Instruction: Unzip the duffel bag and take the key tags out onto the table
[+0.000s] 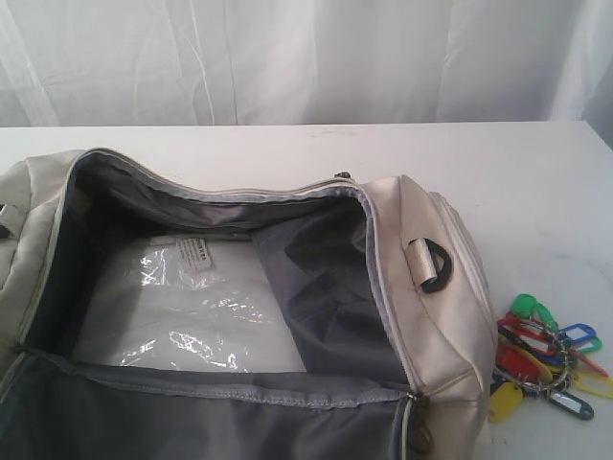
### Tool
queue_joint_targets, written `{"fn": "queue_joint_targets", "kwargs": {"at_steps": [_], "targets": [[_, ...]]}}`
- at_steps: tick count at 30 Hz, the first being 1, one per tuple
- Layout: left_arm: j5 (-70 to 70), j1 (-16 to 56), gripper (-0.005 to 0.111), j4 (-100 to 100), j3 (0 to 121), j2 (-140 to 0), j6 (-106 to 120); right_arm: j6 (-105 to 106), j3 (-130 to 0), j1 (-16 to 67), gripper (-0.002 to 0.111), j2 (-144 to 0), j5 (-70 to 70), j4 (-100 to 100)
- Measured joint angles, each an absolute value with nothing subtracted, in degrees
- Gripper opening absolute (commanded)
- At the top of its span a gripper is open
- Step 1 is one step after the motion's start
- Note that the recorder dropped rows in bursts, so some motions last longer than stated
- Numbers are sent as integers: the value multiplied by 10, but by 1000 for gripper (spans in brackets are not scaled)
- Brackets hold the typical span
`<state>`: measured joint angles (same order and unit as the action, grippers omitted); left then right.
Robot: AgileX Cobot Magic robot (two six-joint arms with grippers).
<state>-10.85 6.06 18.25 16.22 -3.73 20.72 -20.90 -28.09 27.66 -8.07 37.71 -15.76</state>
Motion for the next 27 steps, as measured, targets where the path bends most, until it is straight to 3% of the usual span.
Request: {"fn": "queue_joint_targets", "kwargs": {"at_steps": [9, 15, 27], "targets": [[-80, 61, 0, 29, 66, -38, -36, -210, -281, 277, 0, -81, 377, -158], [-61, 61, 0, 21, 3, -36, -53, -210, -281, 277, 0, -81, 378, -158], [-87, 61, 0, 21, 3, -36, -40, -210, -281, 277, 0, -81, 378, -158]]}}
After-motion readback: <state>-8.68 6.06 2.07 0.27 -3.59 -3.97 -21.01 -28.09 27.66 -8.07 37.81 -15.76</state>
